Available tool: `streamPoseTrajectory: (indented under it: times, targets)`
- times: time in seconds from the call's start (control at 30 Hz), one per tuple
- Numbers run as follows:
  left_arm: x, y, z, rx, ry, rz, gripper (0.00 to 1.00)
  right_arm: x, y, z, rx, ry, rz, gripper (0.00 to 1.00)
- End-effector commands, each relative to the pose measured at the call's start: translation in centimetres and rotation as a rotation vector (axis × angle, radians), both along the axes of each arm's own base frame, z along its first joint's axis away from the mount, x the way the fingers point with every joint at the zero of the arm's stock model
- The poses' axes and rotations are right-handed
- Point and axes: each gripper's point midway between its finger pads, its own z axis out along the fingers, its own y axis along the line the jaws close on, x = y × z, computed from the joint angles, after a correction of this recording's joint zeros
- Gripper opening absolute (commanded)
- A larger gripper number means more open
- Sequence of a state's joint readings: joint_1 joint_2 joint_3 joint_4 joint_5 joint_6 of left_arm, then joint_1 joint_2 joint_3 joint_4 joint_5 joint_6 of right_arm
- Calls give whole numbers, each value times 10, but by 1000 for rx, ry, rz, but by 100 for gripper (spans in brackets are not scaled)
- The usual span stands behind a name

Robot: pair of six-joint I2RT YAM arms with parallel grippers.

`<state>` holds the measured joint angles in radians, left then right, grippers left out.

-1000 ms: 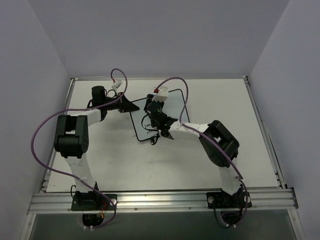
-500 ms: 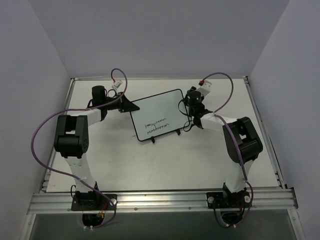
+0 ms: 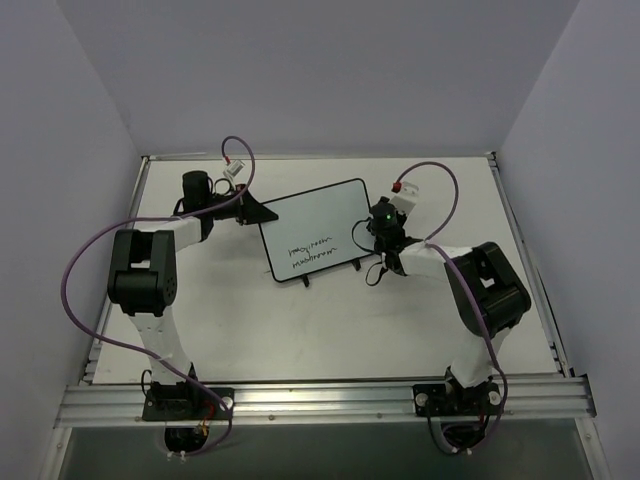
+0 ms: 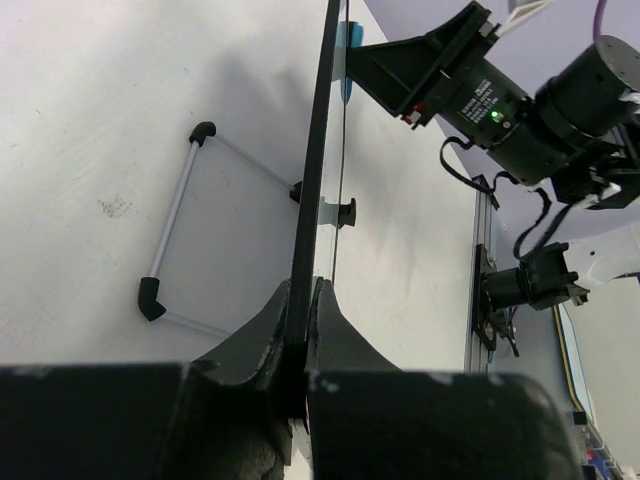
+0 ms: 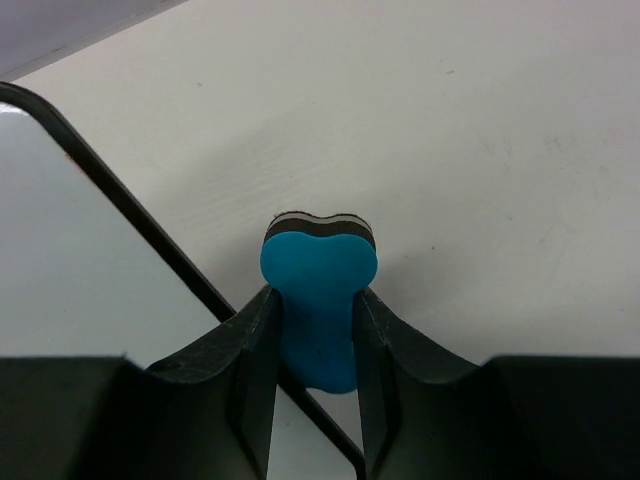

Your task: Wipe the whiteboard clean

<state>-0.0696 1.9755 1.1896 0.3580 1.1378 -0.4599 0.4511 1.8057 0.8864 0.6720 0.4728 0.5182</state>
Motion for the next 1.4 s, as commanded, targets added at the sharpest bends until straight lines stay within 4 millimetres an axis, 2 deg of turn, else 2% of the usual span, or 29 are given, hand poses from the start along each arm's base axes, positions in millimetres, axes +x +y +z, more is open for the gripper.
streamPoseTrajectory:
  times: [0.0, 0.13, 0.2, 0.3, 0.43, 0.47, 0.57, 0.6, 0.67, 0.7, 0.73, 0.8, 0.83, 0.87, 0.93, 1.0, 1.03, 1.13, 1.23, 1.37]
  targets:
    - [31, 24, -42, 182, -101, 163, 2, -14, 15, 53, 10, -121, -36, 0]
    - [31, 24, -42, 182, -98, 162, 2, -25, -2, 91, -19, -181, -103, 0]
    - [32, 24, -42, 183, -99, 164, 2, -30, -3, 102, -36, -197, -100, 0]
    - [32, 24, -42, 187, -99, 167, 2, -36, 8, 116, -54, -216, -60, 0]
    - [32, 24, -43, 192, -100, 169, 2, -42, 66, 113, -28, -228, 225, 0]
    - [31, 24, -43, 193, -101, 169, 2, -55, 92, 108, -30, -226, 298, 0]
    - [32, 24, -44, 198, -99, 173, 2, -76, 131, 90, -53, -243, 391, 0]
    - [32, 23, -45, 201, -99, 171, 2, -91, 154, 87, -49, -254, 437, 0]
    - [32, 23, -44, 204, -102, 173, 2, -101, 182, 73, -57, -262, 487, 0]
    - [32, 23, -44, 206, -101, 174, 2, -113, 198, 72, -62, -272, 493, 0]
    - [32, 23, -45, 208, -103, 173, 2, -113, 211, 65, -71, -269, 492, 0]
    - [31, 22, -45, 208, -100, 173, 2, -116, 223, 61, -54, -271, 471, 0]
    - [32, 22, -44, 209, -104, 173, 2, -119, 231, 52, -51, -259, 477, 0]
    - [31, 22, -44, 208, -104, 172, 2, -118, 238, 55, -35, -267, 470, 0]
    - [32, 22, -44, 208, -103, 172, 2, -120, 241, 46, -37, -258, 429, 0]
    - [32, 22, -44, 208, -103, 172, 2, -115, 243, 47, -31, -259, 387, 0]
    - [31, 22, -44, 207, -103, 170, 2, -113, 236, 38, -46, -235, 343, 0]
    - [31, 22, -45, 208, -103, 170, 2, -105, 227, 30, -52, -212, 284, 0]
    - [31, 22, -44, 207, -103, 168, 2, -92, 210, 21, -51, -186, 256, 0]
    - [31, 22, -44, 206, -103, 167, 2, -76, 170, 6, -57, -161, 185, 0]
